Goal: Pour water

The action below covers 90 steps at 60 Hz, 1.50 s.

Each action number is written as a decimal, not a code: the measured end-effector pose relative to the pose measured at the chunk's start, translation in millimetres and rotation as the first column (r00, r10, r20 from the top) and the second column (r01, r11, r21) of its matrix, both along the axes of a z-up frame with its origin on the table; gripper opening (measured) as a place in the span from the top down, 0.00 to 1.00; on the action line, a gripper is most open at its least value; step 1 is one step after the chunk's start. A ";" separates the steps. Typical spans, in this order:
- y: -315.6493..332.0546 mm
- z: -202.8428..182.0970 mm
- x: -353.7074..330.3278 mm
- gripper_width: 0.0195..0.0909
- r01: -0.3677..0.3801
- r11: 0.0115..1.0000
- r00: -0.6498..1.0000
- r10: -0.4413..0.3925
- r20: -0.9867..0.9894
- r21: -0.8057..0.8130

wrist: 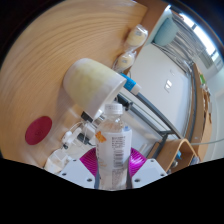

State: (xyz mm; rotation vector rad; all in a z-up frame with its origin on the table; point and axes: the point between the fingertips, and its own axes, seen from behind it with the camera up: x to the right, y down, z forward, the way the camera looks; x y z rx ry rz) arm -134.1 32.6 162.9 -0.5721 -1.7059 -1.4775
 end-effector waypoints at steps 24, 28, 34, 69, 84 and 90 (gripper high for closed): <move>-17.4 32.1 38.4 0.72 -0.184 0.934 0.301 -0.242 -0.922 -0.305; -18.8 26.4 39.2 0.73 -0.273 0.909 0.098 -0.300 -0.949 -0.315; -16.5 11.4 41.9 0.72 -0.387 0.861 -0.138 -0.407 -0.903 -0.329; 2.3 -46.4 45.5 0.71 -0.538 0.806 -0.429 -0.515 -0.742 -0.248; 0.0 -45.9 47.3 0.55 -0.525 0.816 -0.424 -0.499 -0.756 -0.244; -6.9 -47.7 52.6 0.35 -0.495 0.821 -0.410 -0.510 -0.756 -0.285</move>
